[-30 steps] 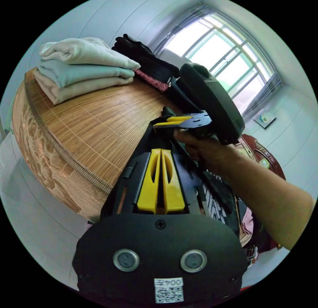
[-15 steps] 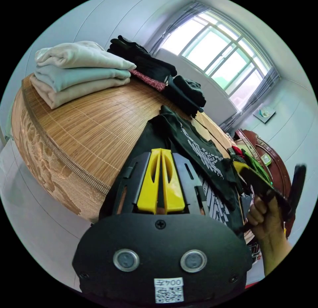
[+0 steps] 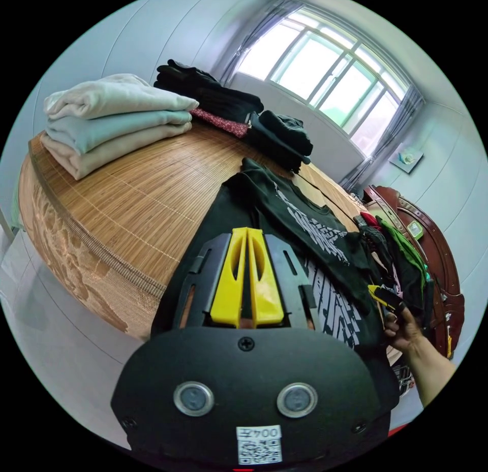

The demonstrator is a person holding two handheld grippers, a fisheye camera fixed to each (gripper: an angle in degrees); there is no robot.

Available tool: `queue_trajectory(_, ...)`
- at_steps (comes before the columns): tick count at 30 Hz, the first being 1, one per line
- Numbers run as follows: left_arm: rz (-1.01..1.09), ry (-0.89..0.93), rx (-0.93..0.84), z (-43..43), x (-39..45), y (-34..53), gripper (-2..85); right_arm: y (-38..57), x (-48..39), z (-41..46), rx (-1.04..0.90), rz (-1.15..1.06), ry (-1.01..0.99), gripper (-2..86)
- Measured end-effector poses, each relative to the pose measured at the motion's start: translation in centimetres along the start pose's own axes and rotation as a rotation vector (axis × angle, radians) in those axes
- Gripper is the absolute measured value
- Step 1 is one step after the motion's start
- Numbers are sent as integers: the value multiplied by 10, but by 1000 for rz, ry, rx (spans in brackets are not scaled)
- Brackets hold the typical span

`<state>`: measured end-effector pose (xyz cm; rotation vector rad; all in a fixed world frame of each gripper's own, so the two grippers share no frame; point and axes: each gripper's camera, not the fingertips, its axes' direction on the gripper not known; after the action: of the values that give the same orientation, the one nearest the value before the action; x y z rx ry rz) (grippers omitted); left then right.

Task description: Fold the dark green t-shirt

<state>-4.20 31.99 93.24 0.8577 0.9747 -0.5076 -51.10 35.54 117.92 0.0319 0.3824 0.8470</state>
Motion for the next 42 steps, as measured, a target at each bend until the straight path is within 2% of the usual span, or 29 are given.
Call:
queue_trajectory(4,19,-15,-3,2,2,-8,2,-7,-3,26,-52,-43,13,104)
queue_trajectory(7,35,-24,-8,5,3,-14,1,-4,-12,33,-52,-81,81,38)
queue_trajectory(13,40,-30,-11,7,2,-27,1,-17,-51,-2,73,-246,82,8)
queue_trajectory(17,41,-36,-12,9,1,-37,1,-48,-99,-44,178,-457,162,4)
queue_trajectory(20,41,-37,-11,10,0,-45,1,-71,-104,-51,202,-507,215,6)
queue_trajectory(25,44,-40,-13,12,1,-59,2,-94,-58,-1,105,-396,310,26)
queue_trajectory(30,43,-40,-18,15,1,-75,2,-90,-7,71,-26,-175,372,66)
queue_trajectory(32,40,-37,-18,15,2,-83,1,-83,2,71,21,-79,413,76)
queue_trajectory(34,41,-34,-13,15,4,-88,1,-72,8,61,104,6,374,78)
queue_trajectory(36,55,-38,-12,14,8,-95,2,-49,2,55,149,-5,233,77)
queue_trajectory(38,113,-32,-52,12,21,-109,2,-32,-7,63,114,-52,163,75)
queue_trajectory(42,303,-126,-32,-1,53,-145,6,-6,-16,96,15,-112,150,76)
